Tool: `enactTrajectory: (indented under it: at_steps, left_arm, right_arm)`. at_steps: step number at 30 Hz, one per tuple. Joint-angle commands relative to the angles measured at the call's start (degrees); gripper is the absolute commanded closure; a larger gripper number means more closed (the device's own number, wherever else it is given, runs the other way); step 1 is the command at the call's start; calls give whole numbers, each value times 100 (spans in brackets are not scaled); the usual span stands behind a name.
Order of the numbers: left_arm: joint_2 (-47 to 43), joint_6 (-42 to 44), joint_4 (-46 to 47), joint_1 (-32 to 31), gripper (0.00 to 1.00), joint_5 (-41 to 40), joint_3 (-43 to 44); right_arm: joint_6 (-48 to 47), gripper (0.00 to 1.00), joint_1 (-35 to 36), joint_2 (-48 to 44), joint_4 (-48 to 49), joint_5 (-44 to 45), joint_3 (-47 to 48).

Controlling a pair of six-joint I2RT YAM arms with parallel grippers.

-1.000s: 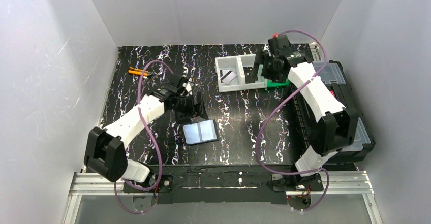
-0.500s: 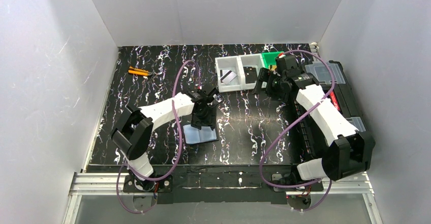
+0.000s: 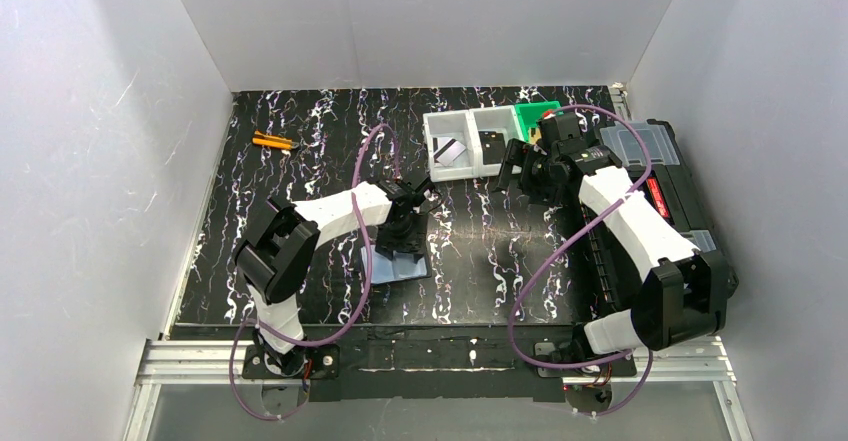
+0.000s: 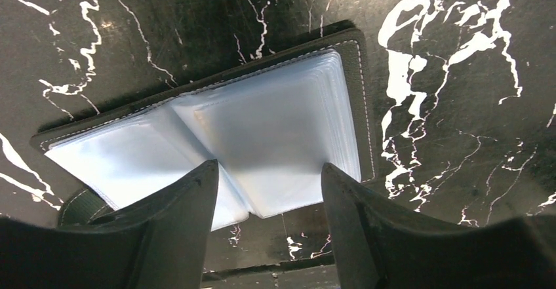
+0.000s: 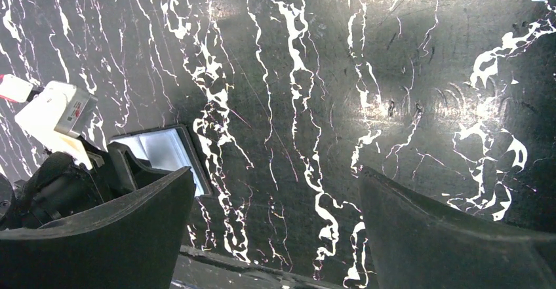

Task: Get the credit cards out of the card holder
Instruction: Remove the credit card from the card holder.

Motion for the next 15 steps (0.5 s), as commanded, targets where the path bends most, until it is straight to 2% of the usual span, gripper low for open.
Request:
enactTrajectory:
  at_steps: [1, 8, 11, 15]
  left_arm:
    - [36, 85, 281, -41, 47, 299, -207]
    - [486, -99, 683, -40, 77, 1305, 231]
    - [609, -119, 650, -36, 88, 1358, 455]
    - [672, -226, 558, -37, 97, 1293, 526]
  right_arm:
    - [-62, 0, -11, 36, 95, -16, -1]
    - [-118, 0, -11, -24, 106, 10, -95]
    - [-100, 0, -10, -102, 121, -66, -189]
    - [96, 0, 9, -202, 320, -620, -478]
